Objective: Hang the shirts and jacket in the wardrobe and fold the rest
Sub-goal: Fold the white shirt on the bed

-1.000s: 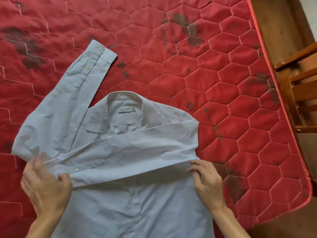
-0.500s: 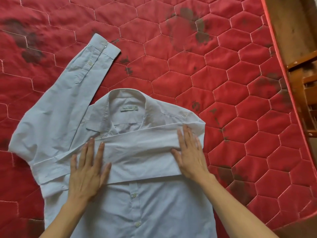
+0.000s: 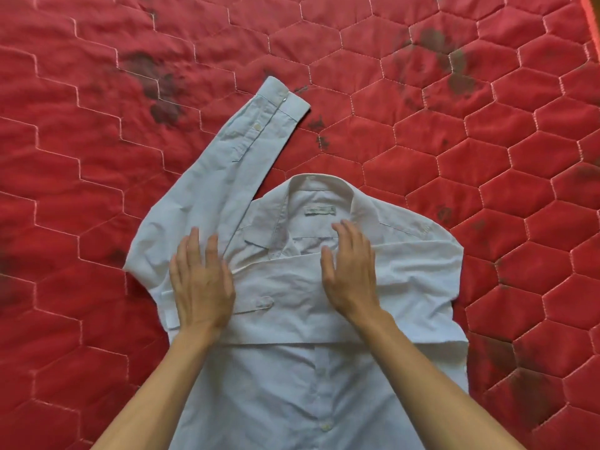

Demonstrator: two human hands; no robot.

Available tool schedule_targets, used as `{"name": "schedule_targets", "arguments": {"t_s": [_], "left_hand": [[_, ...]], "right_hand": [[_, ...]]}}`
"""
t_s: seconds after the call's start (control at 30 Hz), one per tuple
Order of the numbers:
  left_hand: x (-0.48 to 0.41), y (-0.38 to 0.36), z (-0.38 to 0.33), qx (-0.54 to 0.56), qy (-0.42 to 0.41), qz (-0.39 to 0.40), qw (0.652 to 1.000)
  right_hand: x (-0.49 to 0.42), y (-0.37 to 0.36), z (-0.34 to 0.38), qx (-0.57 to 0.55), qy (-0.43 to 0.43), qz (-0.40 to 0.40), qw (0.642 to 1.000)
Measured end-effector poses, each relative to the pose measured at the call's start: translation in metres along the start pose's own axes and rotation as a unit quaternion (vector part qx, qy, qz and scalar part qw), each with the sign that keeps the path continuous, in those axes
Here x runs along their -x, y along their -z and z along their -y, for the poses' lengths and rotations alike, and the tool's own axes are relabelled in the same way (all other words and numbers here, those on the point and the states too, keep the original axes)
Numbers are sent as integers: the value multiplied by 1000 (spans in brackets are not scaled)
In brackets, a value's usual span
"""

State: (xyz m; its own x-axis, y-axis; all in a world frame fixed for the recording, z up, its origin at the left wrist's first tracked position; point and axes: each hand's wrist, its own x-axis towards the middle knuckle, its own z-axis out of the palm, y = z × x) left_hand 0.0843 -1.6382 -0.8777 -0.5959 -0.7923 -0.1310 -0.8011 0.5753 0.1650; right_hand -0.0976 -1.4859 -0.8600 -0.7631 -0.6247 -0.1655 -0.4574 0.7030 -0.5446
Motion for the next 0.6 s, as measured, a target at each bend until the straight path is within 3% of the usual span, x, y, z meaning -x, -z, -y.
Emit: {"name": "schedule_targets", "arguments": {"t_s": [0.17, 0.4, 0.5, 0.6], "left_hand": [[-35, 6, 39, 70, 69, 48, 994], [-16, -9, 64, 67, 3, 52, 996], [-19, -9, 59, 62, 15, 24, 998], [-18, -7, 59, 93, 9, -14, 996]], "right_hand": [[-54, -41, 82, -12, 37, 39, 998], [-117, -62, 126, 139, -26, -7, 990], [-139, -66, 144, 81, -126, 34, 988], [-151, -85, 171, -42, -168, 79, 982]]}}
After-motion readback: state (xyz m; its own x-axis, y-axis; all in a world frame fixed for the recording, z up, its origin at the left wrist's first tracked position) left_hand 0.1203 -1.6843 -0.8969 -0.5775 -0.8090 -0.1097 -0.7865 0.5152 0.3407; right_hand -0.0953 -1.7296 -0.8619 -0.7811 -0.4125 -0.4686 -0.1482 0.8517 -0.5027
